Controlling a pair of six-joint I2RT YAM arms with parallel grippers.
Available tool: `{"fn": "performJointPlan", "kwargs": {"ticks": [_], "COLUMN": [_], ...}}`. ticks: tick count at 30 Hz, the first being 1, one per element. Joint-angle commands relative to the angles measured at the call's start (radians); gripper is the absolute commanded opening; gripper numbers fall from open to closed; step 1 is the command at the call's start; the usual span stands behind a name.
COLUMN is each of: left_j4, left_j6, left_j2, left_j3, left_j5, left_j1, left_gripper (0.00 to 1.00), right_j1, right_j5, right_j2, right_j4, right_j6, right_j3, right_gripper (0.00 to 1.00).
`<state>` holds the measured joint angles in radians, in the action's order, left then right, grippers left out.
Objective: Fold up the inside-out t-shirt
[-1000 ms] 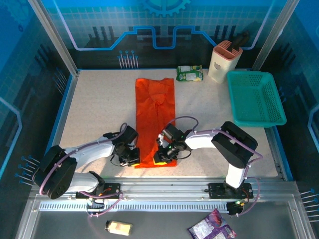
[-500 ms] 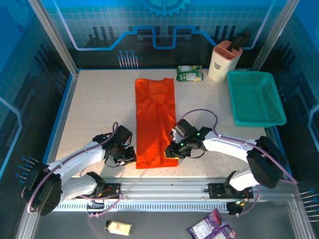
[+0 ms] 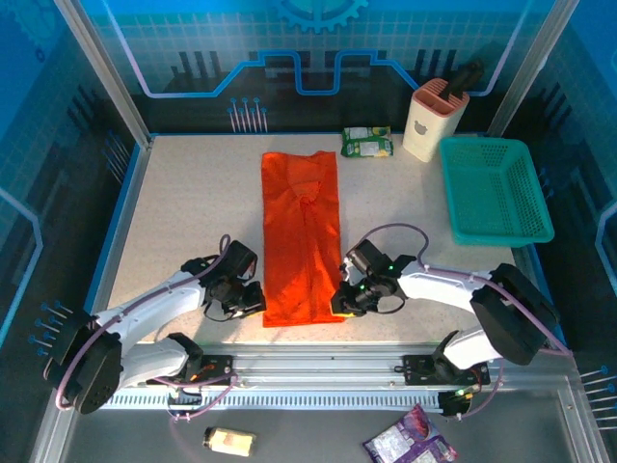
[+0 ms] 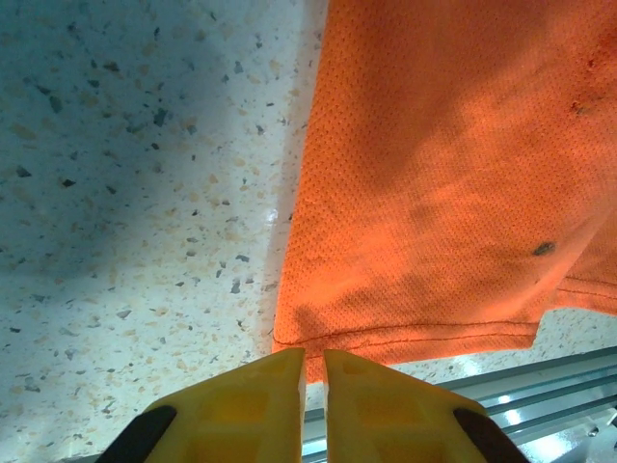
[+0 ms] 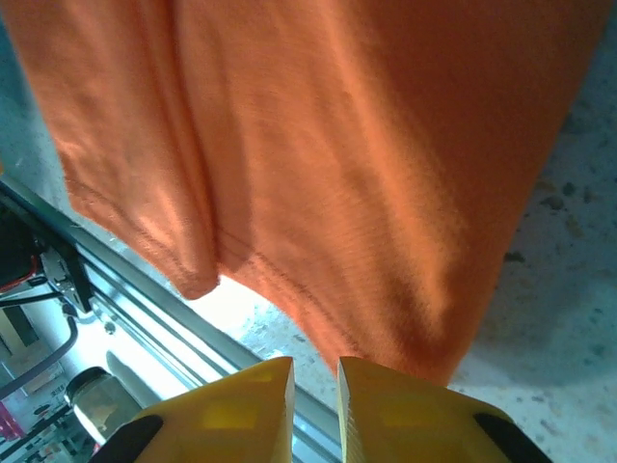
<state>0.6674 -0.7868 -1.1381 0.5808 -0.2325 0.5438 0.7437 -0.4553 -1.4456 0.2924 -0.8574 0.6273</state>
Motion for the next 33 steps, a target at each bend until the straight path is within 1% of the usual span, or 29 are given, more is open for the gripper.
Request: {"fn": "performJointPlan", "kwargs": {"ticks": [1,4,8,10,14,17,22,25,33], "left_j4": [-0.001,-0.002,-0.012,-0.011,-0.013,-0.021,-0.018,-0.016,-0.017], "left_j6": [-0.014,-0.012,-0.01,-0.01,-0.01,-0.012,-0.01,-0.011,-0.02], "left_j2": [-0.006,-0.012,-0.021,-0.025,-0.022,-0.024,-0.03,-0.024,-0.012], "left_j3": [0.014,0.011,0.011,0.008,-0.008,-0.01,-0.007,-0.011,-0.019], "left_j5": [-0.024,-0.03,-0.047,-0.051,-0.05,-0.052,-0.052,-0.05,-0.049], "left_j1": [-0.008,-0.008,-0.009,-0.008,-0.008,-0.008,-0.009,-0.008,-0.008], "left_gripper": [0.14,0.14,0.14,0.15,0.16,0.16,0.16,0.16,0.17], "right_j1": [-0.012,-0.011,-0.009,-0.014,-0.021,-0.021,-0.019,-0.017,-0.014], "right_j5": [-0.012,0.006,0.003,0.023,0.107,0.098,0.064,0.031,0.026], "right_j2": [-0.049,-0.072,-0.001,0.046,0.103,0.08,0.045,0.033,0.005], "right_j4": [-0.038,0.003,0.027,0.076,0.185,0.167,0.111,0.065,0.054], "right_j6": [-0.028,-0.015,-0.015,-0.01,0.011,0.018,0.017,0.009,0.012], "right_j3": [-0.064,-0.067,-0.054,-0.033,-0.012,-0.03,-0.038,-0.042,-0.044], "right_gripper": [0.2,0.19,0.2,0.23,0.28,0.33,0.34,0.34,0.31]}}
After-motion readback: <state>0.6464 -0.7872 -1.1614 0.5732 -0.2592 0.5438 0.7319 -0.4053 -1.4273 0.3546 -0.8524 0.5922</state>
